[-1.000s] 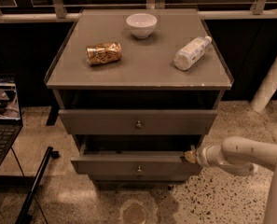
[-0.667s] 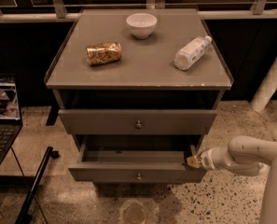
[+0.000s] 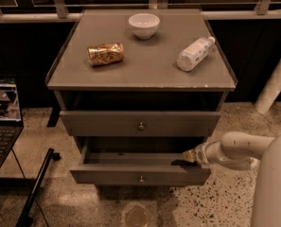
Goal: Open middle drawer
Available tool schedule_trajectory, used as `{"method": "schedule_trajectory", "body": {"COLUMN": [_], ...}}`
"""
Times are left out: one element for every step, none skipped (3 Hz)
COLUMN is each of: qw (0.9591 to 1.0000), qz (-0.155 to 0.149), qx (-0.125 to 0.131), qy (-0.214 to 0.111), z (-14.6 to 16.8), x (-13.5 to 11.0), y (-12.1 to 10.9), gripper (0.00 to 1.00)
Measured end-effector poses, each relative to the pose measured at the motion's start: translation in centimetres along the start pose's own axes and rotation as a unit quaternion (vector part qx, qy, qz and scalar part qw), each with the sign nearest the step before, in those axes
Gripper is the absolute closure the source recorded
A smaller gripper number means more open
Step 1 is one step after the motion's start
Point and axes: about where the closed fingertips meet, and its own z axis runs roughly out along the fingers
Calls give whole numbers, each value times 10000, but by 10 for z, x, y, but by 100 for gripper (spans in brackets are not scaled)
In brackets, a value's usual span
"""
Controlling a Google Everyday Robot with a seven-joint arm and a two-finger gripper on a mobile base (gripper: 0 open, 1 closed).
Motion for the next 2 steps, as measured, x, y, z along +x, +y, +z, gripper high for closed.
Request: {"method": "schedule_trajectory", "body": {"qw": [10000, 9997], "qz": [1, 153], "qx": [4, 39], "qy": [1, 178], "z": [1, 14], "x": [0, 16], "y": [0, -8], "gripper": [100, 100]}}
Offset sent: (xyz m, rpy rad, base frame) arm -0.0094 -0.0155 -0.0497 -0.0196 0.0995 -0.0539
